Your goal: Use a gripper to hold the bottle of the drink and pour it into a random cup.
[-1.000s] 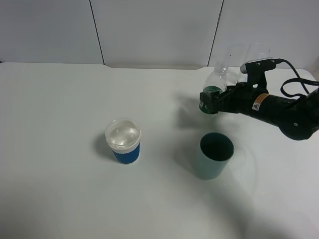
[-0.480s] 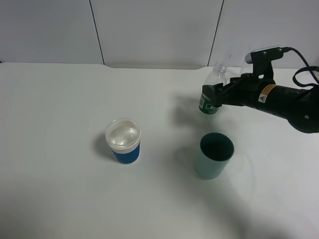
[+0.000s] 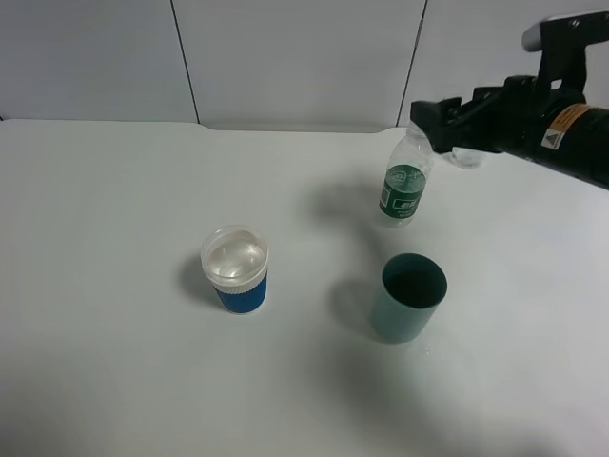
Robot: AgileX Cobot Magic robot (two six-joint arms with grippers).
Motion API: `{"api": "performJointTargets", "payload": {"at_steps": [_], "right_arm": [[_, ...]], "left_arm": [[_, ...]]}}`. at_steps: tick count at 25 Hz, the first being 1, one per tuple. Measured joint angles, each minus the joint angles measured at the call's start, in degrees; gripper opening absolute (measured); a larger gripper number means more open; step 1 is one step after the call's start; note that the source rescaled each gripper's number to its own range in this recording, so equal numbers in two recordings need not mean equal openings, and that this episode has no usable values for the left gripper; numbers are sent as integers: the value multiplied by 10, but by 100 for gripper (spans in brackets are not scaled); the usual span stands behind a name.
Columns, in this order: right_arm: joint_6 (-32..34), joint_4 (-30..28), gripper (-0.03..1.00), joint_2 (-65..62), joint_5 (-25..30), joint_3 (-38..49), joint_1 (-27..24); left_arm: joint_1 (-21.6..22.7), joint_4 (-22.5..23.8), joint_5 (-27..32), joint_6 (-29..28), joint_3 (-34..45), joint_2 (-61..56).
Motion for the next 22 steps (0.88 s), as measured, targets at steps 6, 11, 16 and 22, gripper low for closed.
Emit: {"api": "performJointTargets", "payload": {"at_steps": [6,11,16,22], "right_arm": [[-3,15,95,-97,58,0,0],[-25,31,95,-177,137,0,-16],[-28,38,95,-276,225,0,-72],[-28,51,95,-408,322,0,-120]], "left_arm": [[0,0,0,0,0,0],[0,0,0,0,0,0],[0,0,0,0,0,0],[0,0,0,0,0,0]]}}
